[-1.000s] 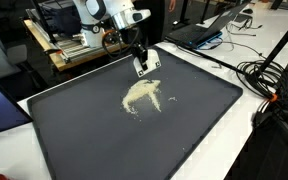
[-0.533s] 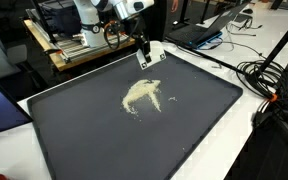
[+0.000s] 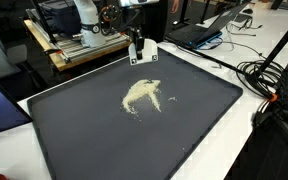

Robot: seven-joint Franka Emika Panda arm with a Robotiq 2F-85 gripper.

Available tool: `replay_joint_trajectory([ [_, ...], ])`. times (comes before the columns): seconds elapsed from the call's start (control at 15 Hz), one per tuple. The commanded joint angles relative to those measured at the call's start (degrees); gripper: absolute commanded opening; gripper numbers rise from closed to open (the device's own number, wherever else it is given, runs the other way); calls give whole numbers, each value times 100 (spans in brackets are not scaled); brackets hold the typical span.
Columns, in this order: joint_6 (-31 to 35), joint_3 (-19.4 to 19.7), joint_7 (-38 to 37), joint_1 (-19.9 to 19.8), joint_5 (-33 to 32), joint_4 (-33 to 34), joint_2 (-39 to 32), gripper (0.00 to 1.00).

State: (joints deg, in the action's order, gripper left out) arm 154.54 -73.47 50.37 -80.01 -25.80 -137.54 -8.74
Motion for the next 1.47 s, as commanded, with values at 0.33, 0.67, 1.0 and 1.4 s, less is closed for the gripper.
replay_joint_trajectory([
  [0.33, -2308, -286, 558, 1, 794, 1130, -63, 4],
  [0.67, -2654, -271, 627, 43, 895, 1400, -338, 1],
  [1.0, -2482, -650, 360, -220, 1075, 1305, 219, 1],
  [1.4, -2533, -1124, 214, -223, 934, 1337, 562, 1],
])
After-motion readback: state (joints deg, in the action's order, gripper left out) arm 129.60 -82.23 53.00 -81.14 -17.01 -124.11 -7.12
